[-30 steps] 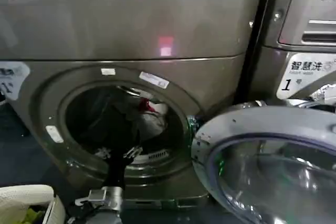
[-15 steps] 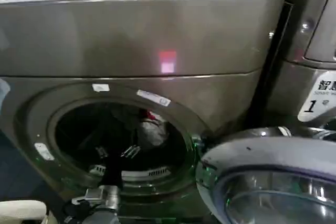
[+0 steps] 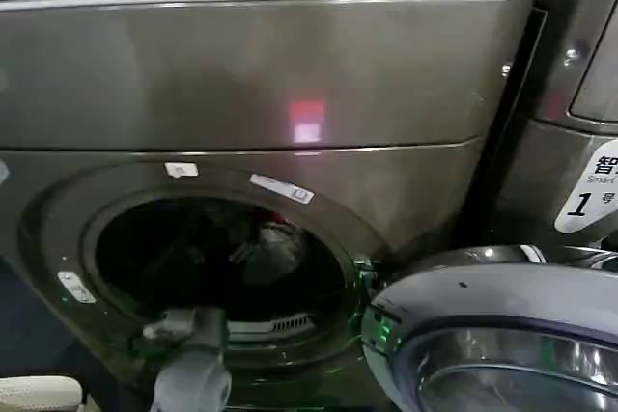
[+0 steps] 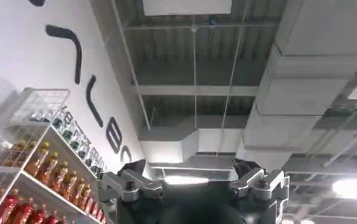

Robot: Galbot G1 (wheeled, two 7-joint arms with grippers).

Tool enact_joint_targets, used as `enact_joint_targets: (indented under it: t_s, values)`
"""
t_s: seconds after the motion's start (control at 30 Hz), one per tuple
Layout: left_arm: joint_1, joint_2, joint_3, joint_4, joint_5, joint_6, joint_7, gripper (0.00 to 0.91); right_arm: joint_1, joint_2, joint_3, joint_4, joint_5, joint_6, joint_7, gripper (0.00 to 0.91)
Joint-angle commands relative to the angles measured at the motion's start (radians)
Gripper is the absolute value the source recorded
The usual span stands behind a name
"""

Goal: Grasp the clothes from the dryer.

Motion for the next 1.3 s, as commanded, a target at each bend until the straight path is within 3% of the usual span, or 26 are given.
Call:
enact_joint_targets:
  t_s: [0.03, 0.17, 0.4, 0.63, 0.73, 0.93, 1.3]
  values:
    - [-0.304, -0.036, 0.003, 0.414, 0.008, -0.01, 0.063, 0.907, 0.002, -0.003, 0.001, -0.01, -0.004, -0.009, 0.005, 0.907]
    - [-0.379, -0.028, 0.004, 0.569, 0.042, -0.004, 0.242, 0.907, -0.003, -0.011, 0.006, -0.011, -0.002, -0.01, 0.002, 0.907]
    - [-0.561, -0.048, -0.003, 0.943, 0.423, -0.078, 0.568, 0.907, -0.003, -0.007, 0.005, -0.005, 0.001, -0.009, 0.0, 0.907]
    - [-0.696, -0.013, 0.176, 1.167, 0.769, -0.372, 0.84, 0.907, 0.001, -0.004, 0.0, -0.002, 0.0, -0.008, 0.0, 0.907]
    - [-0.743, -0.008, 0.241, 1.221, 0.815, -0.444, 0.9, 0.907, 0.008, -0.002, -0.009, 0.005, 0.0, -0.008, 0.002, 0.907]
    - [-0.778, 0.018, 0.442, 1.264, 0.904, -0.436, 0.963, 0.907, 0.01, 0.004, -0.017, -0.001, -0.001, 0.003, 0.004, 0.907]
    - [-0.838, -0.02, 0.479, 1.448, 0.881, -0.27, 0.972, 0.907, 0.015, 0.012, -0.021, 0.003, -0.003, 0.012, 0.007, 0.907]
